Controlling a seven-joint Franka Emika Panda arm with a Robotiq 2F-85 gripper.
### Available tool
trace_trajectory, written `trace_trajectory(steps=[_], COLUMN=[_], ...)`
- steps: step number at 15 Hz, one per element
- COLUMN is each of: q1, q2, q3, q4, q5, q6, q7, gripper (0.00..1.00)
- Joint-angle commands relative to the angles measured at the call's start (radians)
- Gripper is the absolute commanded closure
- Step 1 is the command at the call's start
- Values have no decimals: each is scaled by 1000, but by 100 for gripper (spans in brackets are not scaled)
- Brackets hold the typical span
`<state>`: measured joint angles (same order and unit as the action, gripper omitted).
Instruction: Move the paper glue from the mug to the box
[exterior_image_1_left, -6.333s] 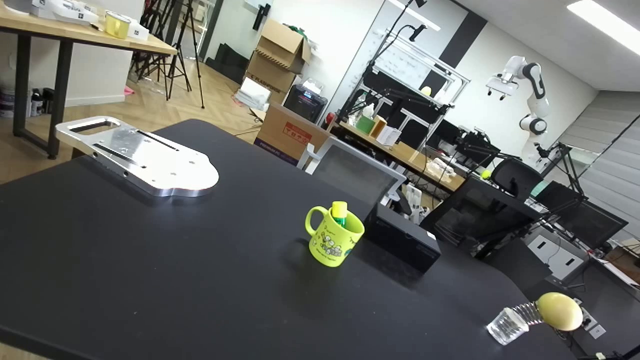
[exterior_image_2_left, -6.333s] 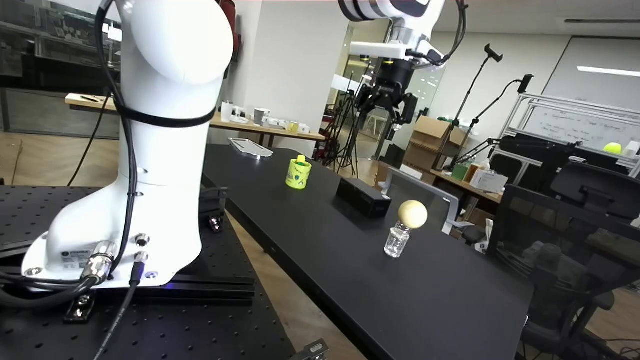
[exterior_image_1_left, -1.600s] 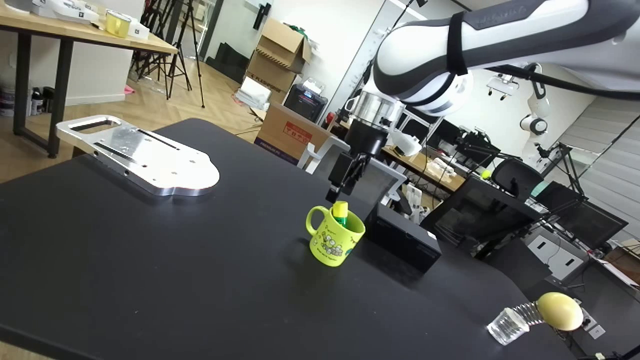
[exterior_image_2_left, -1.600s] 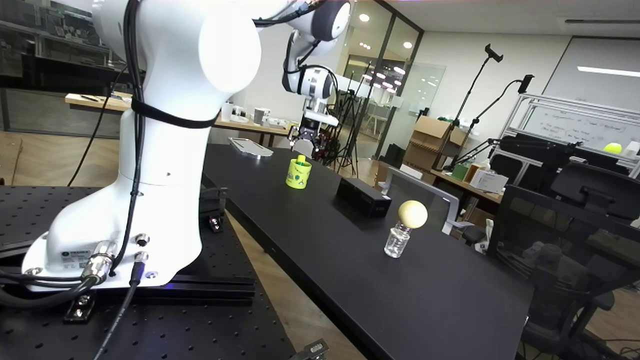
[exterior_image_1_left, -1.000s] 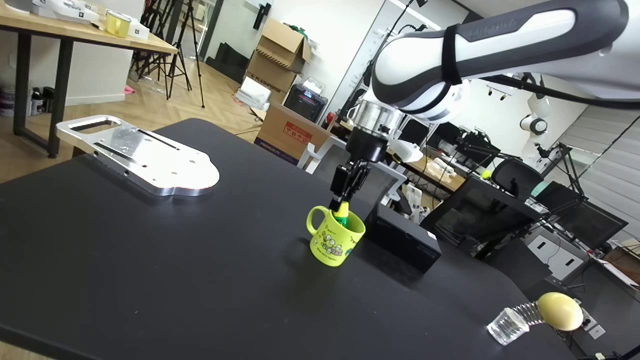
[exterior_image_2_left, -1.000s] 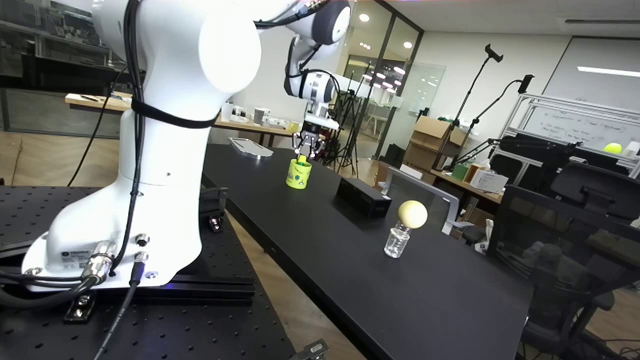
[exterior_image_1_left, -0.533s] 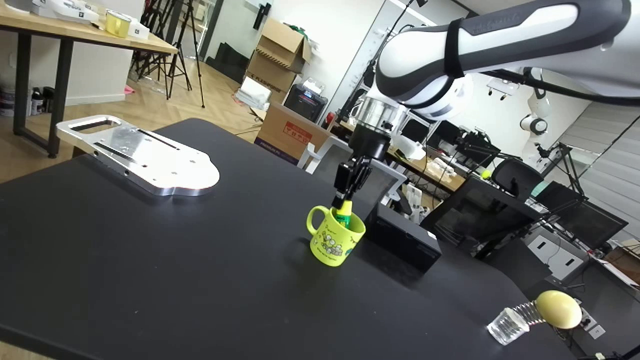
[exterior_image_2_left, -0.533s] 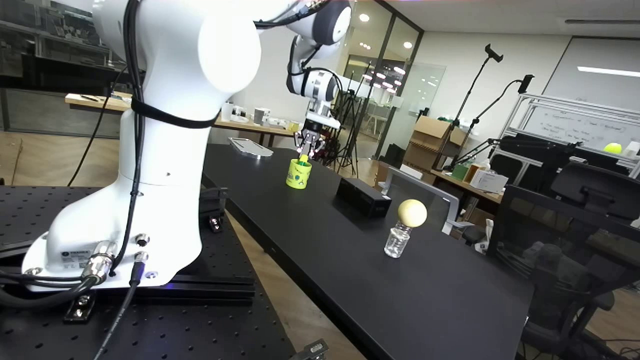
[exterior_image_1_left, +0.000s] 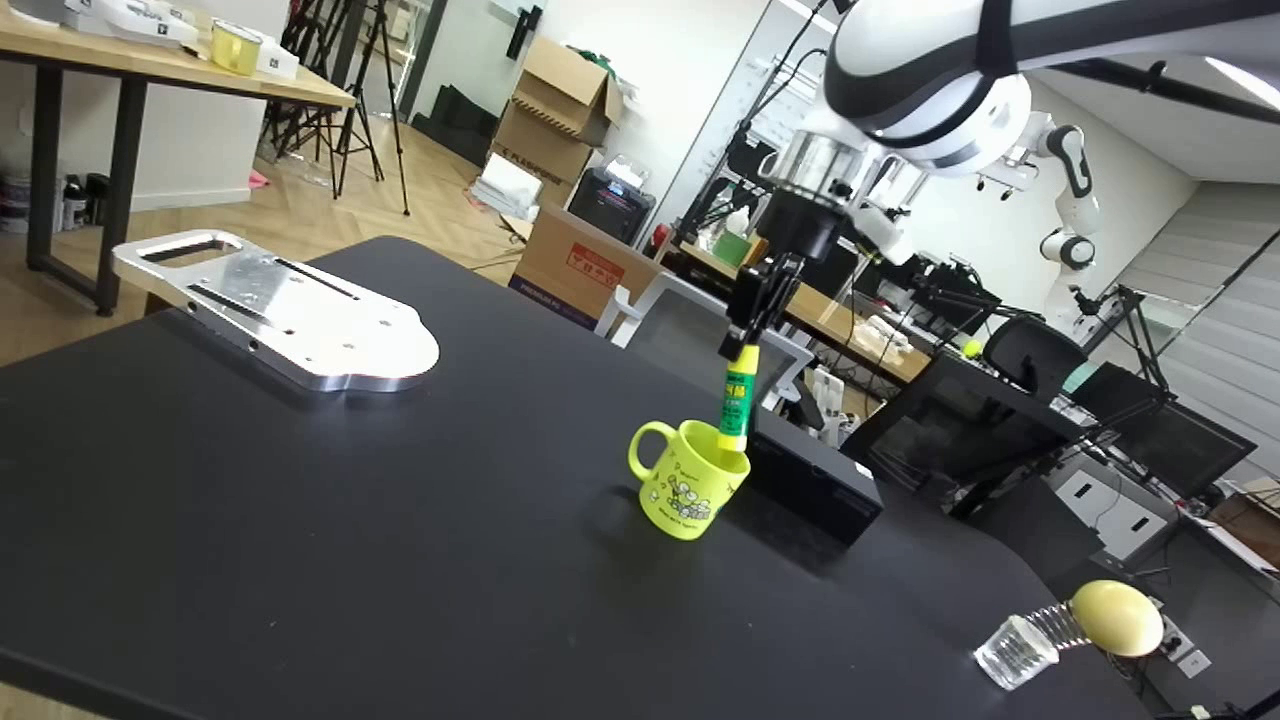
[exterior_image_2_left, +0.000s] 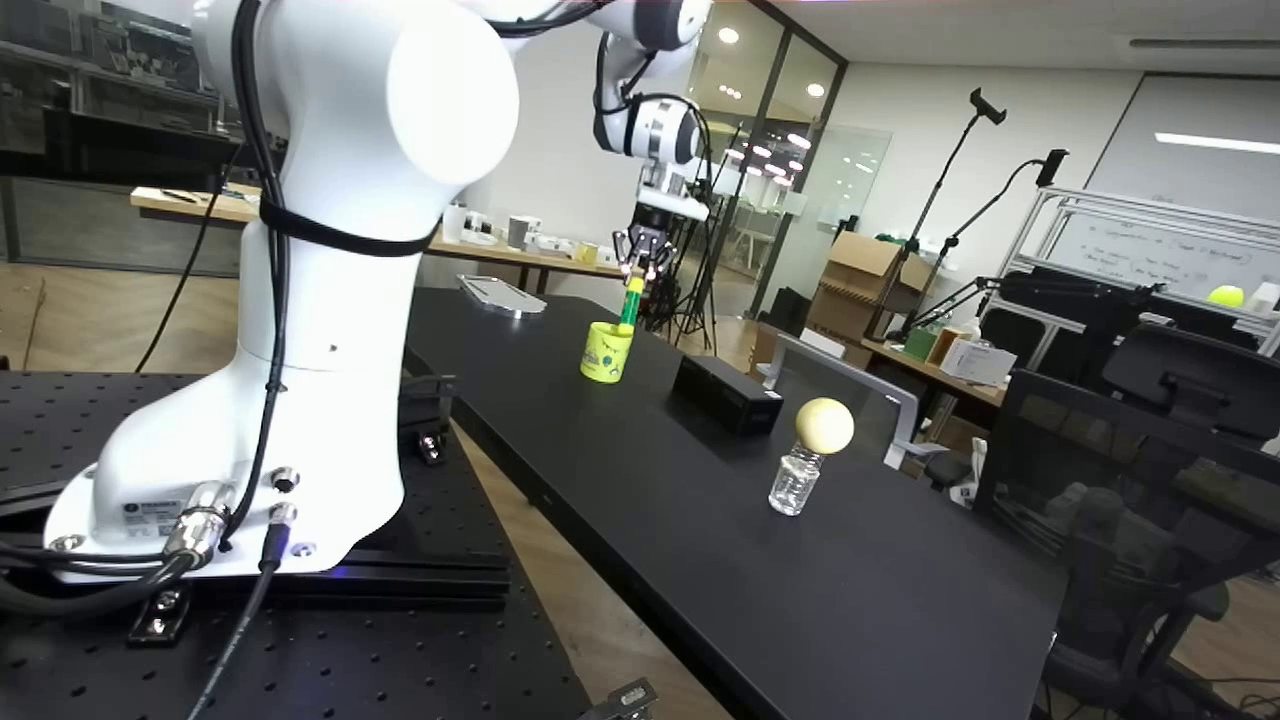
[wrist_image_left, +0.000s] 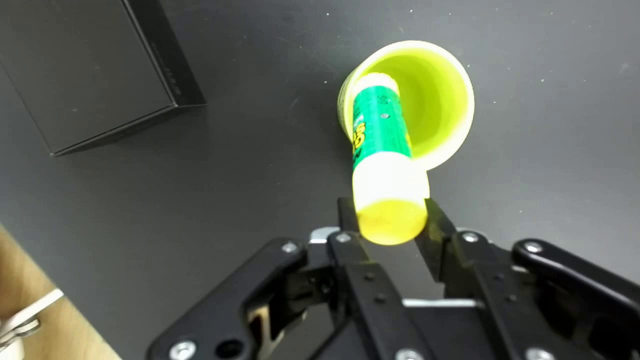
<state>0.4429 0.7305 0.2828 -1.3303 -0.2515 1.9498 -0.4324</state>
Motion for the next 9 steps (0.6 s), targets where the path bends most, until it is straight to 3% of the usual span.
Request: trace_trajectory(steps=[1, 4, 9], q1=[-41, -83, -186], q2=[-126, -203, -304], q3=[0, -8, -21], q4=[-88, -145, -299], q5=[5, 8, 60], q6=[6, 35, 311], q7=[-6, 3, 24], gripper=[91, 91, 91])
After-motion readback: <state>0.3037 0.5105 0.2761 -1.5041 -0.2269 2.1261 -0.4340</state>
